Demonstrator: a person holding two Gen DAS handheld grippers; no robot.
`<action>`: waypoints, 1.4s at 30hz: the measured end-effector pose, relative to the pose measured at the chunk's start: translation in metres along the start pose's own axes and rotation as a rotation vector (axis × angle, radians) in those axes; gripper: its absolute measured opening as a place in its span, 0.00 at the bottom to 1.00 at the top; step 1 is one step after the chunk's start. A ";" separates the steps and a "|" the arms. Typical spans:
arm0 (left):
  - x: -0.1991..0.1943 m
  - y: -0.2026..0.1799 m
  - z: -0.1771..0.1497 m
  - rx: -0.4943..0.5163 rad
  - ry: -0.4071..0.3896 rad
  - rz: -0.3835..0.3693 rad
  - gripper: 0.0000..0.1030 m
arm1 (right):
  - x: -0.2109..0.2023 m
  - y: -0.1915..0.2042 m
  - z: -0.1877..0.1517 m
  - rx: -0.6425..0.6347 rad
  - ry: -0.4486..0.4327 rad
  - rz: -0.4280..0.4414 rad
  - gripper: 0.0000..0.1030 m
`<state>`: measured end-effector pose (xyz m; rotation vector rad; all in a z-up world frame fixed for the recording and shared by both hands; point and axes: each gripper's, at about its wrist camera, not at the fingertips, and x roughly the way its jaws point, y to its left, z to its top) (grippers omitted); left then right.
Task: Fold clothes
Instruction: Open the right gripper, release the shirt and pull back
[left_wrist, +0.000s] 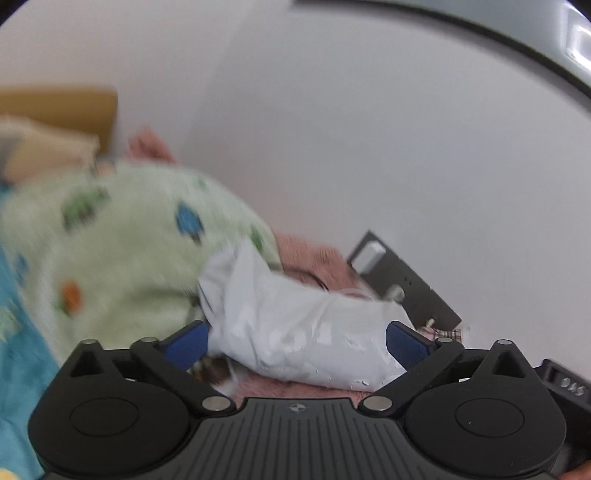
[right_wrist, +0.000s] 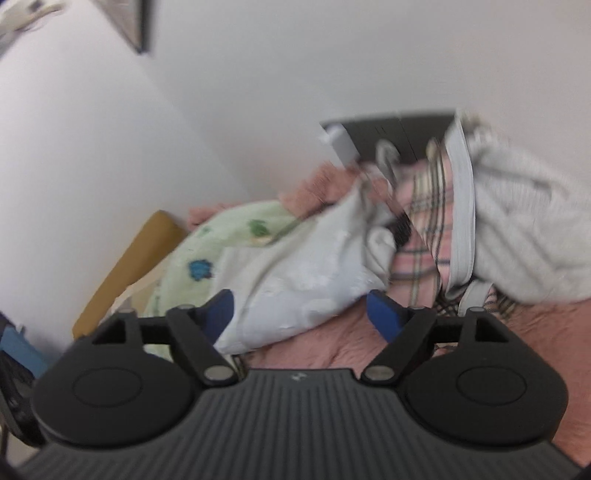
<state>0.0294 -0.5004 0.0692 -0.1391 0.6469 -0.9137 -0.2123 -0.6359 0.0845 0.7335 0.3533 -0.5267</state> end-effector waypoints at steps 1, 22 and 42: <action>-0.016 -0.007 0.001 0.035 -0.015 0.010 1.00 | -0.009 0.006 -0.001 -0.029 -0.011 0.002 0.80; -0.205 -0.059 -0.073 0.286 -0.284 0.115 1.00 | -0.135 0.074 -0.088 -0.346 -0.230 0.033 0.80; -0.191 -0.024 -0.092 0.320 -0.310 0.105 1.00 | -0.107 0.102 -0.133 -0.481 -0.330 -0.009 0.79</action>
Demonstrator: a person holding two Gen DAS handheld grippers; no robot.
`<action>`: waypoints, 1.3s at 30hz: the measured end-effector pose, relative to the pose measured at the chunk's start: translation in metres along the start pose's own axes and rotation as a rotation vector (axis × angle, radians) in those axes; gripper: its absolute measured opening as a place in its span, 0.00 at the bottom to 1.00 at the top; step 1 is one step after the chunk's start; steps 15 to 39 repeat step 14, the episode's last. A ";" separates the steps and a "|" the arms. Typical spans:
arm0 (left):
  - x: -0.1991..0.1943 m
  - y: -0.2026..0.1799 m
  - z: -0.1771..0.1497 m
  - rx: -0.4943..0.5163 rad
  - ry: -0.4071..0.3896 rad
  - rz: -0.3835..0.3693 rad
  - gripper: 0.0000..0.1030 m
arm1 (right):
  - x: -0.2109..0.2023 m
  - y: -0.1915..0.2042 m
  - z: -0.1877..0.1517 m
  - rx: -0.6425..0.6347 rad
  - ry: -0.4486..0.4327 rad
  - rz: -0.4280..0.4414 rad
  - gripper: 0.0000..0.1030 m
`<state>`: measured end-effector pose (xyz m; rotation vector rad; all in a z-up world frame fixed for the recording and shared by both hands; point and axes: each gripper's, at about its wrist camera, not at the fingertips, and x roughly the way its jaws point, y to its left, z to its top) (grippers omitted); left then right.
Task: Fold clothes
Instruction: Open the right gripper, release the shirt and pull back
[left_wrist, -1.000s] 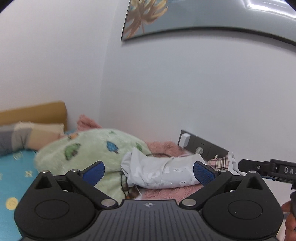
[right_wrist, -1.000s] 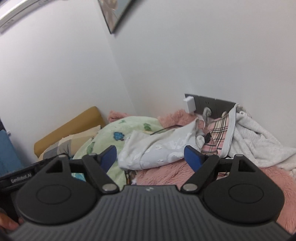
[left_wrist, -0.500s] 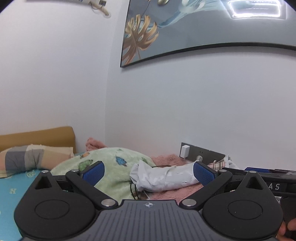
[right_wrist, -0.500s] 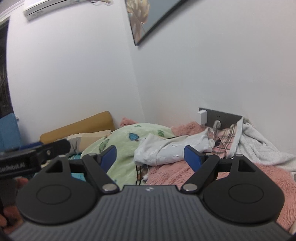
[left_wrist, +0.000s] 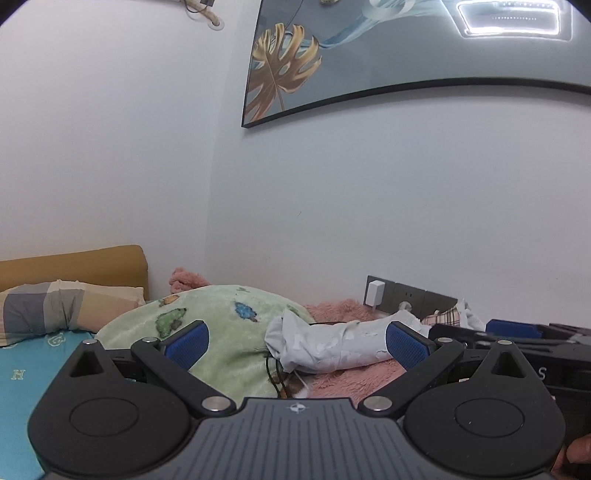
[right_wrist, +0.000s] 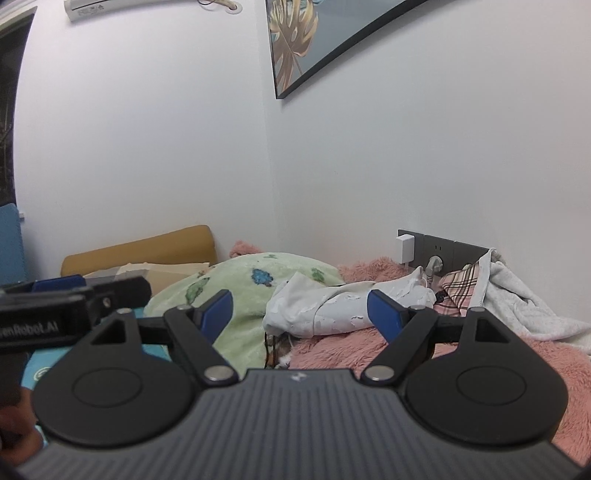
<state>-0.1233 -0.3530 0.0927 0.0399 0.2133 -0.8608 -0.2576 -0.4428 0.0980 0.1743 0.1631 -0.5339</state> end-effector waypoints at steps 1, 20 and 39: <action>0.001 0.000 -0.001 -0.003 0.003 -0.002 1.00 | 0.002 0.000 0.000 -0.001 0.000 -0.002 0.79; 0.004 -0.002 -0.005 -0.012 0.031 -0.001 1.00 | 0.004 -0.001 -0.005 0.001 0.011 -0.006 0.79; 0.004 -0.002 -0.005 -0.012 0.031 -0.001 1.00 | 0.004 -0.001 -0.005 0.001 0.011 -0.006 0.79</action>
